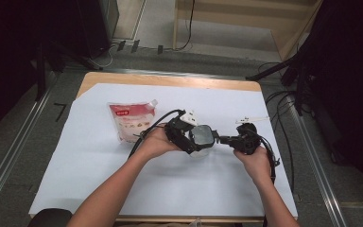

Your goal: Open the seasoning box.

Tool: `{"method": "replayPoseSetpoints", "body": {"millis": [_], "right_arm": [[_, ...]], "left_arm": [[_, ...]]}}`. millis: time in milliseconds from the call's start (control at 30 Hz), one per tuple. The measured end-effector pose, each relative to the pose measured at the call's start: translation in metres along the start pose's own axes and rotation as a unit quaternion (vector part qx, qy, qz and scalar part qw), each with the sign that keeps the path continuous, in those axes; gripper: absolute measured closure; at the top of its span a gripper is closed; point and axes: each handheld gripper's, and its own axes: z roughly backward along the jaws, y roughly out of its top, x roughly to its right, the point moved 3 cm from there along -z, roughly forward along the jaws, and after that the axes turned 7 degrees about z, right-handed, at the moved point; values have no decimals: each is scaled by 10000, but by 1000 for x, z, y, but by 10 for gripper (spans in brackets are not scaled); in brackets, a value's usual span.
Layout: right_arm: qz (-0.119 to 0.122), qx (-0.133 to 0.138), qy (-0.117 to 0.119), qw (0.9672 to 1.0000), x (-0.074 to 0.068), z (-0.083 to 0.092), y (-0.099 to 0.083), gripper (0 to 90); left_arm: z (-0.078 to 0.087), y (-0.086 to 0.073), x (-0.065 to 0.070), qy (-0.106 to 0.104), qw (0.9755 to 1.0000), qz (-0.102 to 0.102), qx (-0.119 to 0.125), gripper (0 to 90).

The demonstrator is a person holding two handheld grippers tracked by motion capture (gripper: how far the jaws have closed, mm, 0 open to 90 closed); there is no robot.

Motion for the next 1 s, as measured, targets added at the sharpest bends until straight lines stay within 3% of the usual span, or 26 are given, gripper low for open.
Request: {"method": "replayPoseSetpoints", "body": {"millis": [133,433,467,500,533,600,767,800,833,900,1000], "right_arm": [[22,16,-11,10000,0,0,0,900],[-35,71,12,10000,2,-2,2,900],[-46,96,-16,9999,2,-4,2,900],[-46,96,-16,9999,2,-4,2,900],[-114,104,18,9999,2,-4,2,900],[-118,118,60,9998,1,-3,3,900],[-130,111,37,9998,0,-3,2,900],[-129,129,48,9998,-1,-2,3,900],[-129,129,48,9998,-1,-2,3,900],[-146,153,157,9997,-2,-3,3,900],[-96,136,118,9998,-4,-3,3,900]], "left_arm": [[4,6,2,62,9999,-101,-42,181],[6,10,4,103,9999,-92,-99,181],[7,12,4,108,9998,-171,-53,182],[7,12,4,108,9998,-171,-53,183],[12,17,5,7,9999,-93,123,186],[14,22,6,-6,9998,-118,129,186],[14,30,8,4,9998,-184,8,186],[17,33,9,-350,9991,-181,183,325],[17,33,9,-350,9991,-181,183,406],[20,36,10,-349,9989,-199,254,398],[19,36,10,-399,9986,-258,224,405]]}}
